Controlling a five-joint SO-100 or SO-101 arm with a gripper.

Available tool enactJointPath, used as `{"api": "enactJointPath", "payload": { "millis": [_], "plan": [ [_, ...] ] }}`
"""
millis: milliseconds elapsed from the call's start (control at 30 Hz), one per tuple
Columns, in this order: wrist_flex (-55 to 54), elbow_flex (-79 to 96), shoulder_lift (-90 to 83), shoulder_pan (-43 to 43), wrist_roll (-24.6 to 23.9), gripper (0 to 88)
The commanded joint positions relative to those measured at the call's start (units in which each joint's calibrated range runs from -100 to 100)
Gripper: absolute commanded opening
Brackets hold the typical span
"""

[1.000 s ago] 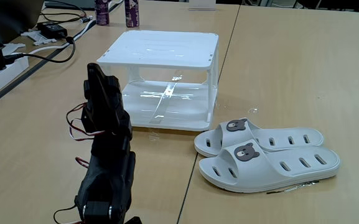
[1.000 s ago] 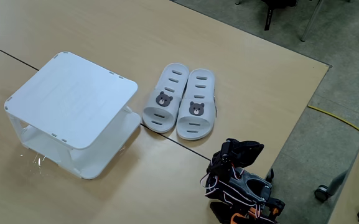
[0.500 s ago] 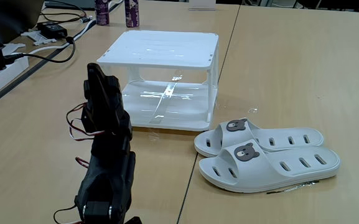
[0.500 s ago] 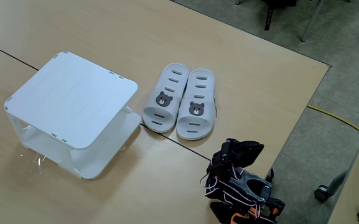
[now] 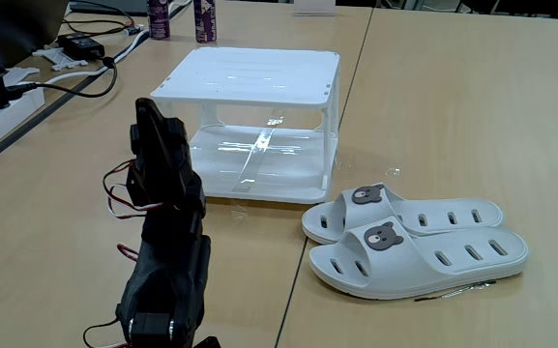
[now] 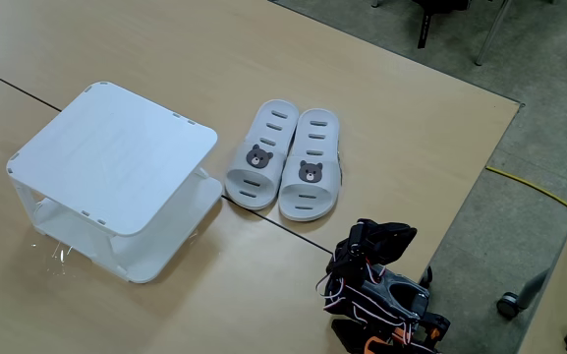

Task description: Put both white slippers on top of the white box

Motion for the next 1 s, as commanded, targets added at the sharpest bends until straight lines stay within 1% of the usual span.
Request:
{"api": "enactJointPath", "payload": {
  "millis": [0, 300, 400, 500, 800, 967],
  "plan": [
    [0.35, 0.45, 0.27, -0.2, 0.42, 0.8],
    [2.07, 0.45, 0.95, 0.21, 0.42, 0.8],
    [2.07, 0.72, 6.67, 0.04, 0.42, 0.8],
    [2.07, 0.72, 17.52, 0.21, 0.42, 0.8],
    [2.07, -0.45, 61.36, 0.29, 0.42, 0.8],
    [1.99, -0.45, 75.83, 0.29, 0.42, 0.8]
  ]
}}
